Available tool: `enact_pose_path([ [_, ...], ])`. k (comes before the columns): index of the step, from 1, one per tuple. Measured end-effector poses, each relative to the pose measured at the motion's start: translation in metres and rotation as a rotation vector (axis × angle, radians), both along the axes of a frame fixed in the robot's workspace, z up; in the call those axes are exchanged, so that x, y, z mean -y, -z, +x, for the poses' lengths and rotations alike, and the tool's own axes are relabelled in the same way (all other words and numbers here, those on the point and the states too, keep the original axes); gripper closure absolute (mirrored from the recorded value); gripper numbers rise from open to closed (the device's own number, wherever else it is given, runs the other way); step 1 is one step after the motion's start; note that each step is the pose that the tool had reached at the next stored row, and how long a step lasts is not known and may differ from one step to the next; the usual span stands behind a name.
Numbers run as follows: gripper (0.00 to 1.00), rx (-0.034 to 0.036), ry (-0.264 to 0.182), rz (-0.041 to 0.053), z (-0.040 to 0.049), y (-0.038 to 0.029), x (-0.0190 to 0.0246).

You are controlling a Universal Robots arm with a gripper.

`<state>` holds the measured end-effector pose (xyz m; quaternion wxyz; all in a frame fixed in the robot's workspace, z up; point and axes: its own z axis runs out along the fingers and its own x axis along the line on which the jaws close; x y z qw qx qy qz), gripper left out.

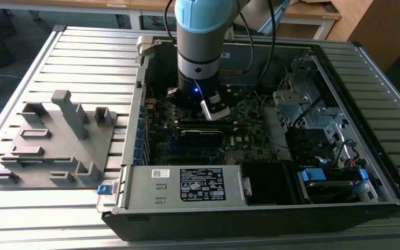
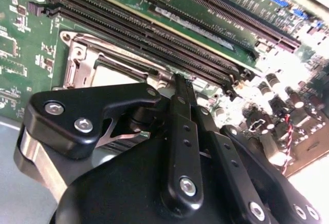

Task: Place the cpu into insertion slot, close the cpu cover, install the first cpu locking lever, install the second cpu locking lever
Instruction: 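Install the second cpu locking lever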

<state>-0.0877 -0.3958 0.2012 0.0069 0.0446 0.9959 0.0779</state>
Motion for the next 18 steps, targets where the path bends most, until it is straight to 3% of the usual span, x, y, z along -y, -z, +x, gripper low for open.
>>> enact_pose_path([
  [6, 0.90, -0.0001, 0.000, 0.0061, 0.0000, 0.0000, 0.0061],
  [9, 0.90, 0.0000, 0.000, 0.0223, 0.0000, 0.0000, 0.0081],
  [12, 0.90, -0.0001, 0.000, 0.0528, 0.0000, 0.0002, 0.0096],
  [18, 0.90, 0.0000, 0.000, 0.0699, 0.0000, 0.0022, 0.0109],
])
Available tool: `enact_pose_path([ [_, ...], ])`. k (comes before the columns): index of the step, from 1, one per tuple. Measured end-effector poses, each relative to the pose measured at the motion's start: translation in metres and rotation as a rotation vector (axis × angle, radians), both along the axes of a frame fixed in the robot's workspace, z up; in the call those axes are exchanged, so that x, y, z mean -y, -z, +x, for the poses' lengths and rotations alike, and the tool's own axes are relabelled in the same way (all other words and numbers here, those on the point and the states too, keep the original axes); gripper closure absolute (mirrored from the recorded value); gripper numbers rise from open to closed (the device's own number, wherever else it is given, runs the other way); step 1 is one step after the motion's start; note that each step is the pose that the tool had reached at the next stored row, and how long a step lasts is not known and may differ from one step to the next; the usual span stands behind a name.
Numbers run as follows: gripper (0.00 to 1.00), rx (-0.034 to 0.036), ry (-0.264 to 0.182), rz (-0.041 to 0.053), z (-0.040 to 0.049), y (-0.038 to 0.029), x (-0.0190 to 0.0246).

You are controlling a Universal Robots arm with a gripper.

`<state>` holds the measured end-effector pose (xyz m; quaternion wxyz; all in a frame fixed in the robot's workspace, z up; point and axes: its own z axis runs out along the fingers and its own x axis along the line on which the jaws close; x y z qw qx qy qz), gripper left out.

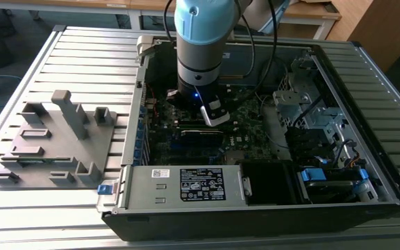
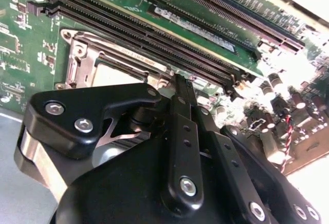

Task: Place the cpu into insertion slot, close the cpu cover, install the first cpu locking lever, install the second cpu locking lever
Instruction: 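Install the second cpu locking lever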

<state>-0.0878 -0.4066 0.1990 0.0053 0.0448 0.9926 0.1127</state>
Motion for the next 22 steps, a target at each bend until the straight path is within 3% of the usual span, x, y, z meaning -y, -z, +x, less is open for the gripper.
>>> enact_pose_path([
  [9, 0.90, 0.0001, 0.000, 0.0295, -0.0001, 0.0058, 0.0021],
  [17, 0.90, 0.0000, 0.000, 0.0319, -0.0008, 0.0077, 0.0064],
  [22, 0.90, -0.0001, 0.000, 0.0324, -0.0011, 0.0078, 0.0066],
])
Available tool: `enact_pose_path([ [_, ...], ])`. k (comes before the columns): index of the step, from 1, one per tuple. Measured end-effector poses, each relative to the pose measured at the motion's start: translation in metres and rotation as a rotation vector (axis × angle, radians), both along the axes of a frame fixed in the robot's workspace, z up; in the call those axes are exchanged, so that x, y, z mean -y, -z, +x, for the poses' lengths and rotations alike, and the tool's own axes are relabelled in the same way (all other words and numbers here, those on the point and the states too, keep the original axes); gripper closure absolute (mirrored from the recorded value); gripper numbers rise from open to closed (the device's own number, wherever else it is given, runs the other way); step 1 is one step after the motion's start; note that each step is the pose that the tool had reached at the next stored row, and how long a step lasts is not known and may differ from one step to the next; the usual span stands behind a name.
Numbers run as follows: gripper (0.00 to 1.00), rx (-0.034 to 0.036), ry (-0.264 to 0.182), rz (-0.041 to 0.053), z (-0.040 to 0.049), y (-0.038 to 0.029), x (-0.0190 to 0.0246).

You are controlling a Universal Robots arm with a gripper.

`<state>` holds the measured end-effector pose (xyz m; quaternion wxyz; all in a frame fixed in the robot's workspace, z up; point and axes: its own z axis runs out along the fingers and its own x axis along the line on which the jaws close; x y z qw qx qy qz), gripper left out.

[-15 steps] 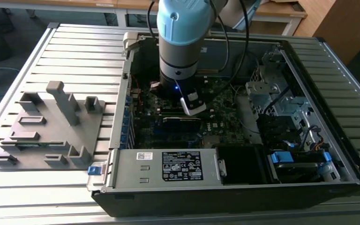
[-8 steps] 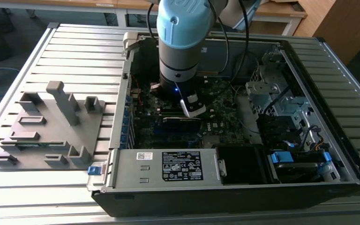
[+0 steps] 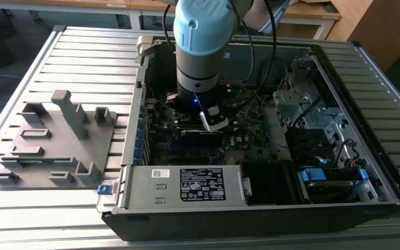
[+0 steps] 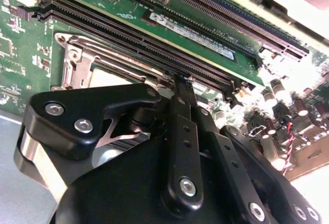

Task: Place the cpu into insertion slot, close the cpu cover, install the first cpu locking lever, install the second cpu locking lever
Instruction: 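Install the second cpu locking lever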

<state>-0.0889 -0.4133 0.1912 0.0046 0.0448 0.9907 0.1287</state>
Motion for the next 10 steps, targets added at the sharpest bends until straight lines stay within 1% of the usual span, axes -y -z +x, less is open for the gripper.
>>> enact_pose_path([
  [3, 0.90, 0.0001, 0.000, 0.0006, -0.0001, -0.0003, 0.0000],
  [7, 0.90, 0.0001, 0.000, 0.0006, -0.0001, -0.0034, 0.0000],
  [10, 0.90, 0.0001, 0.000, 0.0008, 0.0000, -0.0037, 0.0000],
])
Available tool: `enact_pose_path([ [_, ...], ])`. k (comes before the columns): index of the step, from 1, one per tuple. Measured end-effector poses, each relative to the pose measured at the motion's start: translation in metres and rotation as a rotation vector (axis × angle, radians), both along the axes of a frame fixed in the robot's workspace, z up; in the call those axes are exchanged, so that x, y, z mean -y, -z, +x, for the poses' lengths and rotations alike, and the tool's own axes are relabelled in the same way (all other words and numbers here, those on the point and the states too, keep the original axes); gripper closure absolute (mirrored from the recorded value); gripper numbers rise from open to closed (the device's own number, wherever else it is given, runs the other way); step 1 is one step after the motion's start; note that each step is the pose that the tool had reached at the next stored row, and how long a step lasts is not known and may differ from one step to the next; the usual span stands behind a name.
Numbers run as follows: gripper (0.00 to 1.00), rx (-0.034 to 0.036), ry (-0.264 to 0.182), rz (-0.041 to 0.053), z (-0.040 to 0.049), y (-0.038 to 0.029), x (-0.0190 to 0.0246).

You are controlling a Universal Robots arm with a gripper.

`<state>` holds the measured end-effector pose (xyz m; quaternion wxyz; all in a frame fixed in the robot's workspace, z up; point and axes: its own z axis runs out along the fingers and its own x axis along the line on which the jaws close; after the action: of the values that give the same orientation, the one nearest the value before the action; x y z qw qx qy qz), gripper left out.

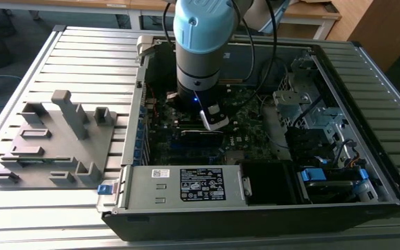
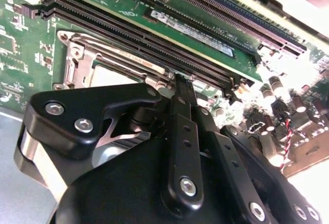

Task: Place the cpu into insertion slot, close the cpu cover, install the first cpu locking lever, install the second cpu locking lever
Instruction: 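Install the second cpu locking lever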

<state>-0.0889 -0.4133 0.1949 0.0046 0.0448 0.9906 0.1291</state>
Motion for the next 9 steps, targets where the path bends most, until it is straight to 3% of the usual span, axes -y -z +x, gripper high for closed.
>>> enact_pose_path([
  [9, 0.90, 0.0014, 0.000, 0.0022, -0.0065, 0.0033, 0.0001],
])
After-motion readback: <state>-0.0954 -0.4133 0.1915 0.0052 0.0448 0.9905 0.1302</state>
